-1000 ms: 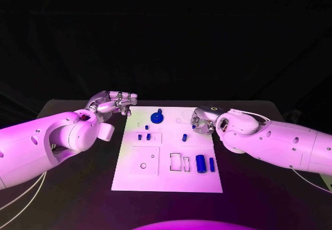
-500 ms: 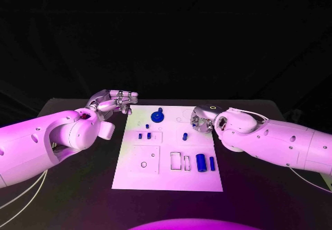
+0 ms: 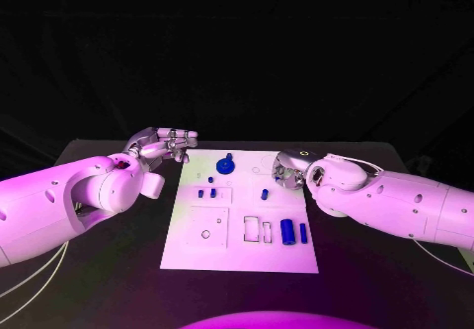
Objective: Assemble the parts on the task board
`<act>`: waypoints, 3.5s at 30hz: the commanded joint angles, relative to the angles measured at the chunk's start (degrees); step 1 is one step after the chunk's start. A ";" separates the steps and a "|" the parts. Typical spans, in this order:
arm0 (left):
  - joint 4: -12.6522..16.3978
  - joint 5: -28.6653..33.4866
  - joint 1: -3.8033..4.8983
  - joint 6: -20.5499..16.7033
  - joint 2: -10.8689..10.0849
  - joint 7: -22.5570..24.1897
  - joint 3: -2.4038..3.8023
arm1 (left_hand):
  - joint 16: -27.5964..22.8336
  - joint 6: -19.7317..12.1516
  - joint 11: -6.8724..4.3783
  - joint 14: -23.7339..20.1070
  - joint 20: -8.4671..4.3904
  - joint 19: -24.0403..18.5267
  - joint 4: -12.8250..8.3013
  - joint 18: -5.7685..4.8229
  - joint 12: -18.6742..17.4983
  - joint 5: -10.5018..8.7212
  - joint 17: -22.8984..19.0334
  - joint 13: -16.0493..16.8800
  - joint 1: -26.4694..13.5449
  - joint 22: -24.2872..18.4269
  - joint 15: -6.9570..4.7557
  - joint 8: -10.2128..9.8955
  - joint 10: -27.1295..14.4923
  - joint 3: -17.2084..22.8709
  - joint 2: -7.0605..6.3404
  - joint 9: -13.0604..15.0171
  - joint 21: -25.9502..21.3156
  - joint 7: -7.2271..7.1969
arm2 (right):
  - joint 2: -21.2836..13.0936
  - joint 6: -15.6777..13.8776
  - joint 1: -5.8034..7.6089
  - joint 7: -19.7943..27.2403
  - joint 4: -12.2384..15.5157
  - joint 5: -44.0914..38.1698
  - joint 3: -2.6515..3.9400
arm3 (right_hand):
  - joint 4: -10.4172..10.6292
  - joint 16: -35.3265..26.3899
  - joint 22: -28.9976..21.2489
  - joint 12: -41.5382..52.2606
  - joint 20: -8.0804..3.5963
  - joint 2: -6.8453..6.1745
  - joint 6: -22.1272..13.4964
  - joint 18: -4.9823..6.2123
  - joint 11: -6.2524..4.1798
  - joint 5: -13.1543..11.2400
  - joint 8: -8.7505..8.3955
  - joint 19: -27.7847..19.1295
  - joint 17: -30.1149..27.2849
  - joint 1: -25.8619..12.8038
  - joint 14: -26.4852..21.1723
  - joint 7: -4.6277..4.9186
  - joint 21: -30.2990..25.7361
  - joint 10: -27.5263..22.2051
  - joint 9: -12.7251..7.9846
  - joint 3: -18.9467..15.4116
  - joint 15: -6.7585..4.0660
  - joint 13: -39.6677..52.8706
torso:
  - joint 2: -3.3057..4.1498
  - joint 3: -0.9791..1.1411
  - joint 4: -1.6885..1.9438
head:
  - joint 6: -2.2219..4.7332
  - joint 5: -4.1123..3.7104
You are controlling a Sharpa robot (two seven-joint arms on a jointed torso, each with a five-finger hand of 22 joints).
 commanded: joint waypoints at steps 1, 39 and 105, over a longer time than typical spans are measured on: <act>0.03 0.36 0.09 1.22 0.10 -0.25 0.06 | -0.28 -0.21 0.03 -0.58 -0.03 0.46 -0.26 0.76 0.21 -0.05 -0.05 0.06 0.21 -0.05 0.01 -0.26 -0.26 0.06 0.19 -0.07 -0.24 0.24 | -0.14 -1.49 -0.45 -0.62 0.19 -0.73 -0.28 | -0.40 -0.06 3.98 -0.35 0.01 0.23 0.46 -0.55 -1.28 -0.26 0.20 0.33 0.97 -0.50 3.26 -0.11 0.48 1.75 0.24 -0.12 -0.45 0.04 | -0.04 -0.04 0.02 | 0.12 0.06; 0.27 0.58 0.08 2.18 2.07 -0.48 0.03 | -0.97 -1.05 0.47 -1.06 0.15 0.55 -0.52 0.71 0.22 -0.05 -0.95 0.13 0.20 -0.39 0.33 -0.63 -1.24 -0.26 0.22 -0.49 -0.71 0.73 | 2.00 -9.20 -2.24 2.87 16.57 2.71 0.26 | -0.91 0.00 4.98 -1.11 -0.06 -0.31 0.63 -0.82 -1.34 0.27 0.00 0.90 0.83 -1.74 3.31 -0.19 1.81 2.24 0.62 -0.39 -0.54 -0.13 | 0.07 -0.20 -0.02 | 0.25 5.47; 1.39 0.59 0.12 2.96 3.02 -1.02 0.03 | -1.19 -1.20 0.56 -1.26 0.22 0.52 -0.56 0.70 0.30 -0.06 -1.25 0.17 0.15 -0.49 0.42 -0.66 -1.44 -0.38 0.25 -0.58 -0.86 0.81 | 9.42 -1.57 -7.16 1.46 9.15 1.29 -0.74 | -0.93 0.00 4.96 -2.05 0.10 -0.60 0.09 -0.73 -1.12 0.85 -0.58 0.62 0.61 -3.51 3.29 -0.03 1.33 2.00 0.83 -1.52 -0.32 -0.29 | 0.04 -0.11 -0.04 | -2.39 9.19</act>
